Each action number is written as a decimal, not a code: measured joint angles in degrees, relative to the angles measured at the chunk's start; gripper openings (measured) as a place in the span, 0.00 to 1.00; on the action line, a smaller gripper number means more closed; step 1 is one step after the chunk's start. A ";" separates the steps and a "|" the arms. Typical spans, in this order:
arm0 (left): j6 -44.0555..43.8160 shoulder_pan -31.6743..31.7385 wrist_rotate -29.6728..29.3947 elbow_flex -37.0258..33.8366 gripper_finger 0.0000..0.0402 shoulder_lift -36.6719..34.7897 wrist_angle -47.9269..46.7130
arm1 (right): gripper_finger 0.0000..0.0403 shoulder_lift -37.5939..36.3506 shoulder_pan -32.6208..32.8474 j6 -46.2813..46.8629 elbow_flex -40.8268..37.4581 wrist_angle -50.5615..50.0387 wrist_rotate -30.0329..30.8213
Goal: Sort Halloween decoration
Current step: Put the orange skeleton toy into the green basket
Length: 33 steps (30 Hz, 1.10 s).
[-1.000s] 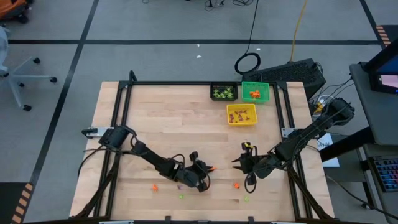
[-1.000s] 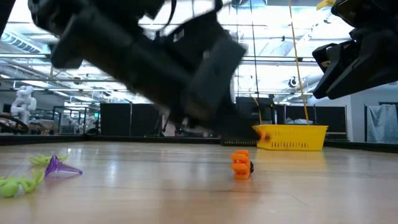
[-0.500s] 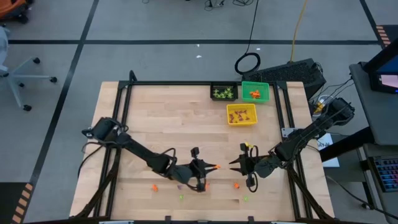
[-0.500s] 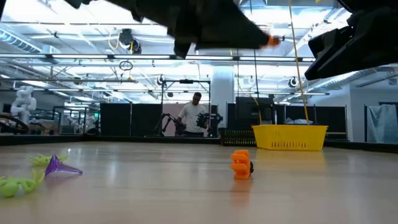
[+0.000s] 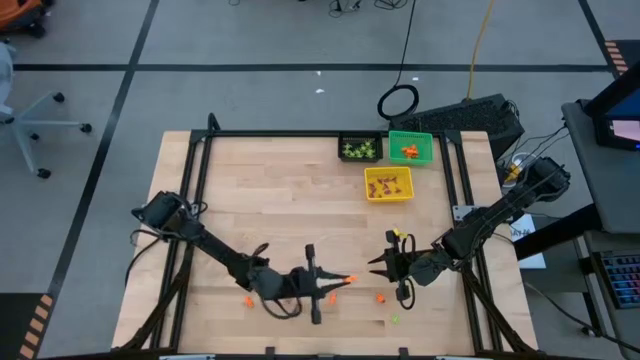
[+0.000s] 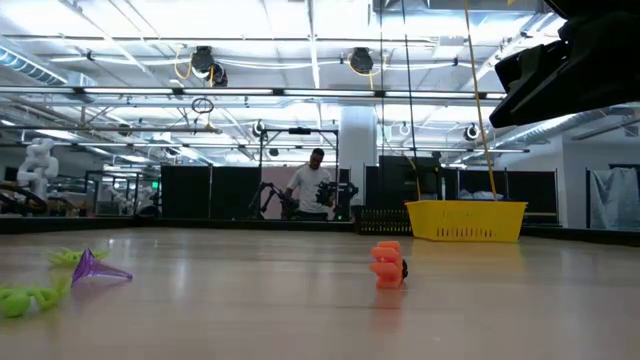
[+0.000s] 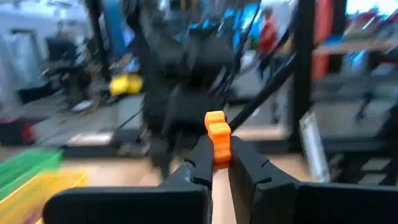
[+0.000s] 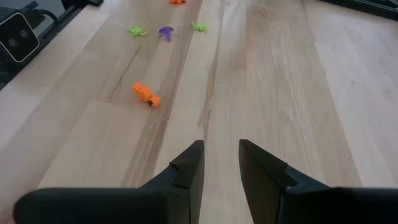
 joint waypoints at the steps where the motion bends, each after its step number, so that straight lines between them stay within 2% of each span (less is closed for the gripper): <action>1: 0.41 -0.22 1.16 -0.12 0.05 -0.11 1.83 | 0.22 0.00 0.00 0.00 0.00 0.00 0.00; 7: 1.85 -1.07 2.81 -0.33 0.05 0.05 4.61 | 0.22 0.00 0.00 -0.16 0.00 0.62 0.00; 25: 1.99 -0.90 1.47 -0.33 0.05 0.05 1.80 | 0.22 0.00 0.00 -1.71 -0.02 2.32 0.02; 33: 10.84 -0.76 1.03 -0.31 0.05 0.04 -0.31 | 0.22 0.00 0.00 -1.71 -0.04 2.32 0.02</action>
